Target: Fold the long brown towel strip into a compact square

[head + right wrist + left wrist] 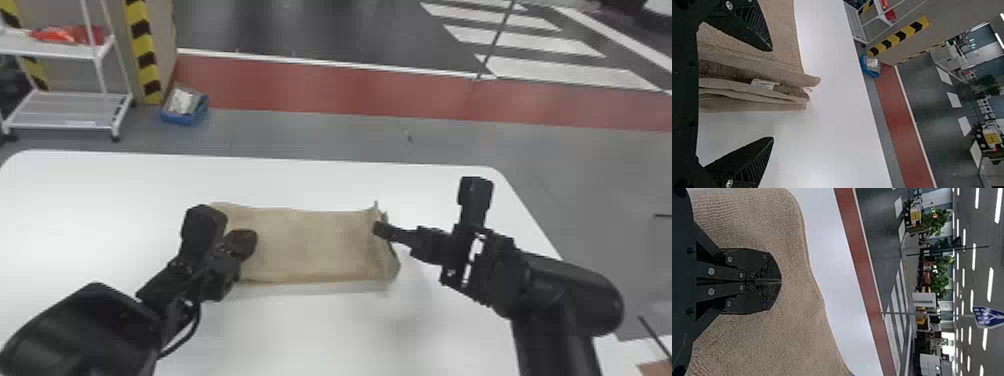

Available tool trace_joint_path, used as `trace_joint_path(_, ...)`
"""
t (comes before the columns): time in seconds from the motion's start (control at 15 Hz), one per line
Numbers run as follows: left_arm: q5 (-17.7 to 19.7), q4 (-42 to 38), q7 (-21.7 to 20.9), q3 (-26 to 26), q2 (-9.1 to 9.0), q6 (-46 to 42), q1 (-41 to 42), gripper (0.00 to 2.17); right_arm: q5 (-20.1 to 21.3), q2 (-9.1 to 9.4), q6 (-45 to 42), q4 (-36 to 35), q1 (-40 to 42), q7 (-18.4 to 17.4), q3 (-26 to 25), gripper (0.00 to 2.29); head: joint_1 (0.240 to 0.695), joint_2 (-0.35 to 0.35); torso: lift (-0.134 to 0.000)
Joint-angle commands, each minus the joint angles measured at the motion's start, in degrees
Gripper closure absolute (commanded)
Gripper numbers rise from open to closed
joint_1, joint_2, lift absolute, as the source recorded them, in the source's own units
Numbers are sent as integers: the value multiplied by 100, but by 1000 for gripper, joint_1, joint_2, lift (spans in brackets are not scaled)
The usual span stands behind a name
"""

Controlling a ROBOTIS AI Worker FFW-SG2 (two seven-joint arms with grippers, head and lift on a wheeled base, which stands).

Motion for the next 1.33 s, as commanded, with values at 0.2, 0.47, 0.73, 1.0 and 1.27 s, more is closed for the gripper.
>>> trace_joint_path(0.2, -8, -8, -9, 26, 28, 181, -15, 1858, 464, -9, 1008, 75, -408, -92, 255, 191, 695, -197, -124)
trace_joint_path(0.47, 9, -61, -18, 35, 45, 198, -6, 1858, 710, -18, 1781, 198, -821, -92, 439, 350, 695, -189, -124)
trace_joint_path(0.73, 18, -96, -26, 52, 54, 198, 20, 1858, 965, -9, 2449, 313, -1093, -109, 589, 410, 695, -182, -124)
trace_joint_path(1.0, 27, -122, -35, 52, 63, 198, 20, 1858, 1000, -18, 2449, 339, -1137, -109, 624, 593, 695, -182, -124)
trace_joint_path(1.27, 36, -158, -44, 52, 63, 216, 38, 1858, 1017, -44, 2449, 532, -1252, -57, 545, 1001, 695, -188, -124)
